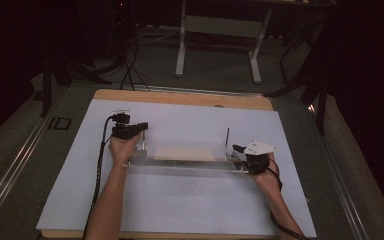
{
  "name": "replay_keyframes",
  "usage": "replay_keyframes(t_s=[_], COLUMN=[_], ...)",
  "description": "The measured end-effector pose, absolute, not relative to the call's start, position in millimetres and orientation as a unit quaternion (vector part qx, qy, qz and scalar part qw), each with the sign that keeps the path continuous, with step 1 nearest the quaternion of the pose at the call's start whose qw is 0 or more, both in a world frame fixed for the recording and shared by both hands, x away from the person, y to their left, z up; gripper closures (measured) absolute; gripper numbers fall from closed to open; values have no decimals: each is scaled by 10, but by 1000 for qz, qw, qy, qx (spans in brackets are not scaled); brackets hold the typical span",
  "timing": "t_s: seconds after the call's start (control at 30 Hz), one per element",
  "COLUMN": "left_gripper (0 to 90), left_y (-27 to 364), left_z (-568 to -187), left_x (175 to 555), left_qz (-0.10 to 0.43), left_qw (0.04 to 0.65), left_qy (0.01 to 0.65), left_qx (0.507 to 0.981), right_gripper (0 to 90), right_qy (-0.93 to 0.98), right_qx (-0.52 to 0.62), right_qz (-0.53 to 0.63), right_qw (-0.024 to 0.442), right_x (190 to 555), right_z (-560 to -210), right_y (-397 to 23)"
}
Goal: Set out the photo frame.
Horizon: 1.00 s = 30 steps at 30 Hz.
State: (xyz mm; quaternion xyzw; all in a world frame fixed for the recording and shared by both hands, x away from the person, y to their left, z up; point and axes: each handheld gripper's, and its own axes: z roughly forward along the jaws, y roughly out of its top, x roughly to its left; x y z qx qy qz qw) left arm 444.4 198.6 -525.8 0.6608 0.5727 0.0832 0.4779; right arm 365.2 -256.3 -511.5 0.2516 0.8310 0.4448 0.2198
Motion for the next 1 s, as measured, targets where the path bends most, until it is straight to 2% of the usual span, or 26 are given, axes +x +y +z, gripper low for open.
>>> replay_keyframes(t_s=[0.5, 0.63, 0.67, 0.83, 1.0], left_gripper=[835, 806, 753, 679, 662], left_y=[2008, 2018, 2029, 2105, 2217], left_z=[-5265, -5254, -5245, -5148, -5045], left_x=[4466, 4447, 4434, 4343, 4229], left_qz=[70, 85, 88, 110, 122], left_qw=[482, 480, 484, 501, 520], left_qy=[574, 565, 562, 546, 532], left_qx=[658, 665, 664, 662, 657], right_gripper=[516, 516, 515, 515, 515], right_qy=[827, 828, 830, 828, 829], right_qx=[241, 241, 241, 249, 255], right_qz=[469, 469, 466, 468, 467], right_qw=[193, 192, 190, 183, 173], right_x=[3686, 3691, 3691, 3707, 3740], right_z=[-5104, -5097, -5097, -5080, -5048], right_y=[-2498, -2499, -2499, -2500, -2501])
